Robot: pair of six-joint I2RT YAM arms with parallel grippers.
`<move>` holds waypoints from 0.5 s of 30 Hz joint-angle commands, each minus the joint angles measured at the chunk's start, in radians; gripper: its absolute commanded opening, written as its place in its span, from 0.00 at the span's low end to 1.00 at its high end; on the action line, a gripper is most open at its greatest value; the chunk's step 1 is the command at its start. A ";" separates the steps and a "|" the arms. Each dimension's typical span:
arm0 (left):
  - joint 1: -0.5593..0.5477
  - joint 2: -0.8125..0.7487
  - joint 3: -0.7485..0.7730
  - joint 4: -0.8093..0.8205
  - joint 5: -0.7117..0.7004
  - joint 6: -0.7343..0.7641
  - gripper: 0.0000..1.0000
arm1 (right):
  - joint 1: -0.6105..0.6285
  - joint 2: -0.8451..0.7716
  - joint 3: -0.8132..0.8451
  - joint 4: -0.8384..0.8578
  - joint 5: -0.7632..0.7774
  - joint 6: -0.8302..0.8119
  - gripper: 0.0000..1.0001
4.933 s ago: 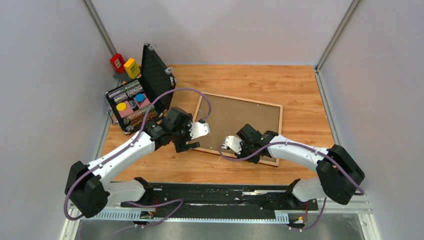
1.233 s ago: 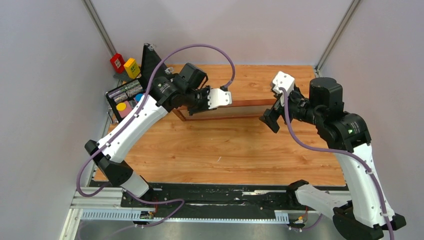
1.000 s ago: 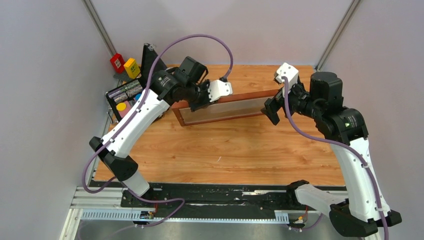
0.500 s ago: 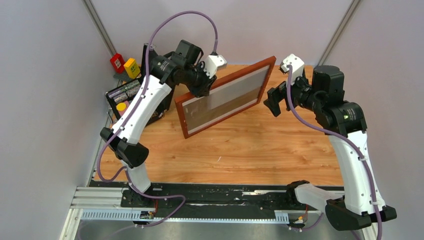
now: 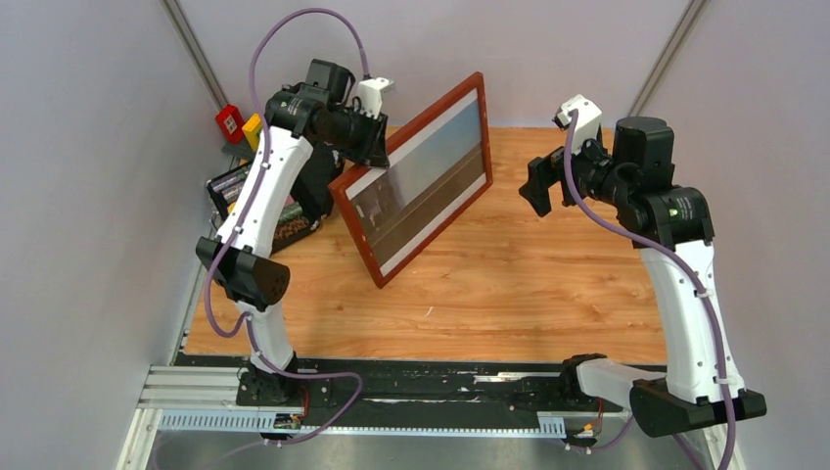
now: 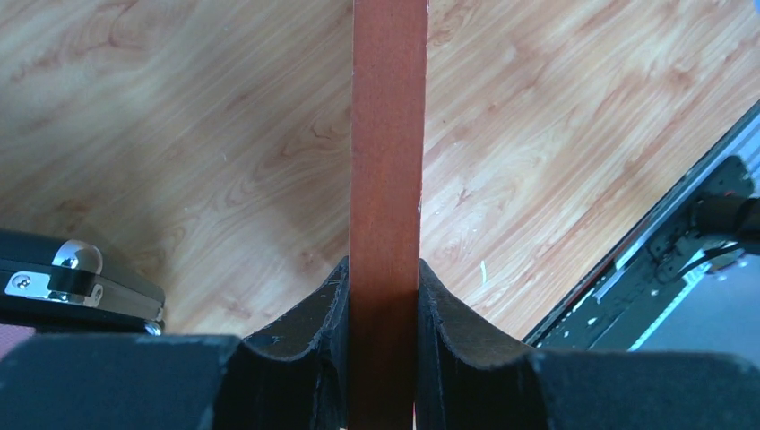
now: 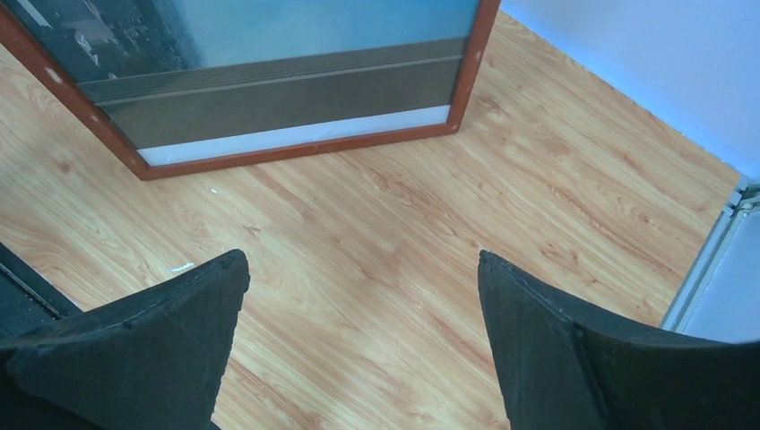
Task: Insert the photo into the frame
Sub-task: Turn over the photo frame at the center of the board.
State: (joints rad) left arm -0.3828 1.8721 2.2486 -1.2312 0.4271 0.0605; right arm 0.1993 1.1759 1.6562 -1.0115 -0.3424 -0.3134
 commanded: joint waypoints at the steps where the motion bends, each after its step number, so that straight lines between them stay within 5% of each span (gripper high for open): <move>1: 0.074 0.027 0.020 0.055 0.128 -0.102 0.00 | -0.021 0.018 0.037 0.032 -0.031 0.036 1.00; 7: 0.141 -0.007 -0.134 0.199 0.249 -0.212 0.00 | -0.046 0.044 0.029 0.032 -0.062 0.045 0.99; 15: 0.144 -0.177 -0.567 0.590 0.276 -0.432 0.00 | -0.080 0.043 -0.055 0.073 -0.094 0.055 0.99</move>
State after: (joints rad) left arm -0.2184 1.8008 1.8202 -0.8856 0.6670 -0.2554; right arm 0.1398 1.2297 1.6360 -1.0000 -0.4011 -0.2886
